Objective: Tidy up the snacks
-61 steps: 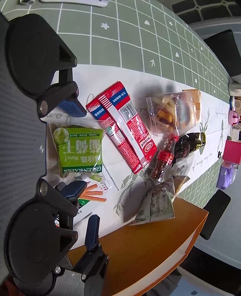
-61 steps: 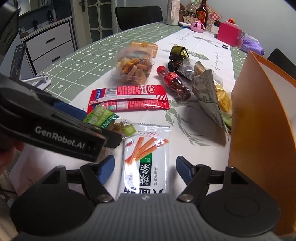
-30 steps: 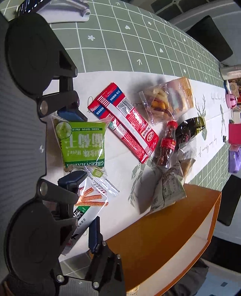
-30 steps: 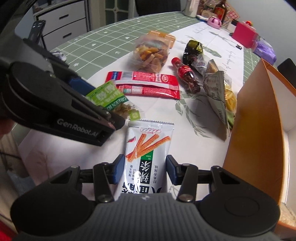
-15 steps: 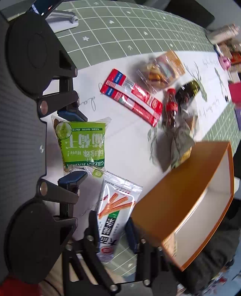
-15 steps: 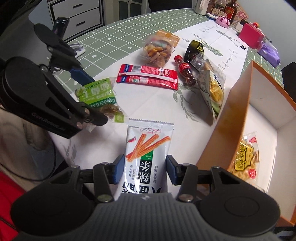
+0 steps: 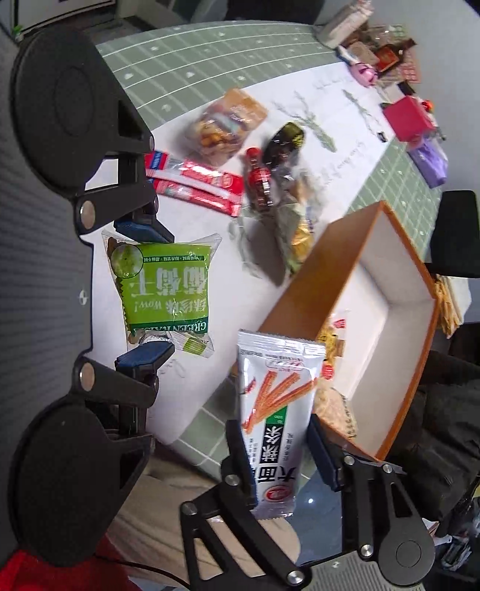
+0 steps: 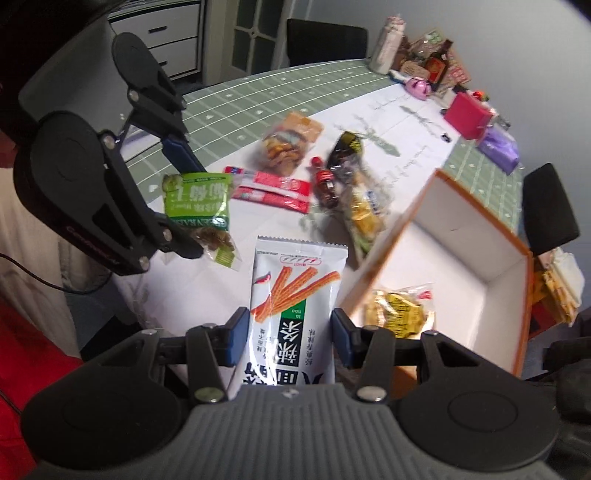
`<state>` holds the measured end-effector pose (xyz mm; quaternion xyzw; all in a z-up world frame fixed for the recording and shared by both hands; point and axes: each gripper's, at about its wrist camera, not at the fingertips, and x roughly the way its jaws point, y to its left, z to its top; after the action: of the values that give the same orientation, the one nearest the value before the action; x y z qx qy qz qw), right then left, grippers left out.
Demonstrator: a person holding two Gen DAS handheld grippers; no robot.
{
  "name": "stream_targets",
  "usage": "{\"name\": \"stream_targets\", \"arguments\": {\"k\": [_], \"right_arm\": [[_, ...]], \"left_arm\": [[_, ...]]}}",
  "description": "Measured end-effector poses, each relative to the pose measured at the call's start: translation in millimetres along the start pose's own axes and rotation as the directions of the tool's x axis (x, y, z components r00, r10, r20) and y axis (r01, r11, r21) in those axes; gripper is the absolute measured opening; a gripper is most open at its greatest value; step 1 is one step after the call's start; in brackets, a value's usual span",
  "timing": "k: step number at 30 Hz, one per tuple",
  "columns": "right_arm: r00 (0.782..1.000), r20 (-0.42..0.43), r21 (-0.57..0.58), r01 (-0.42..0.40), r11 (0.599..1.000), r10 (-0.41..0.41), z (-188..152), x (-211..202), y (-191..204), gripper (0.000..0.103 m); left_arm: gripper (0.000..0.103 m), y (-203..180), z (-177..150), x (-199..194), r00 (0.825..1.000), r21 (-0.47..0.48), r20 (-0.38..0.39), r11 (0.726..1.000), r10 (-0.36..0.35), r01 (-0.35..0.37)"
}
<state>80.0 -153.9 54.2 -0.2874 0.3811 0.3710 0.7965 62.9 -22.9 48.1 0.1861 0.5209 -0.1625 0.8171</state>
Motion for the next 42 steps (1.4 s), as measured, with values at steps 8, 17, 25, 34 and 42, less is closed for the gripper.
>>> {"name": "stream_targets", "arguments": {"k": [8,17,25,34,42], "right_arm": [[0.989,0.029,0.168,0.135,0.977,-0.142,-2.0,-12.2,-77.0,0.047],[0.984,-0.023,0.318,0.175,0.932,-0.177,-17.5,23.4,-147.5,0.047],[0.993,-0.049,0.401,0.119,0.908,-0.109,-33.6,66.6,-181.9,0.047],[0.989,-0.126,0.333,0.119,0.935,-0.081,-40.3,113.1,-182.1,0.047],[0.982,-0.163,0.267,0.141,0.953,-0.100,-40.3,134.5,-176.5,0.047]], "left_arm": [[0.064,-4.1,53.3,-8.2,0.993,0.035,0.108,0.999,-0.044,0.041],[0.064,-22.7,116.8,24.2,0.980,0.179,0.190,0.984,-0.060,0.025],[0.064,-44.5,144.0,85.2,0.993,0.318,0.119,0.948,-0.018,-0.021],[0.064,-45.0,156.2,132.7,0.997,0.426,0.037,0.901,0.069,-0.078],[0.065,-46.4,157.8,157.9,0.991,0.474,-0.008,0.873,0.134,-0.115]]}}
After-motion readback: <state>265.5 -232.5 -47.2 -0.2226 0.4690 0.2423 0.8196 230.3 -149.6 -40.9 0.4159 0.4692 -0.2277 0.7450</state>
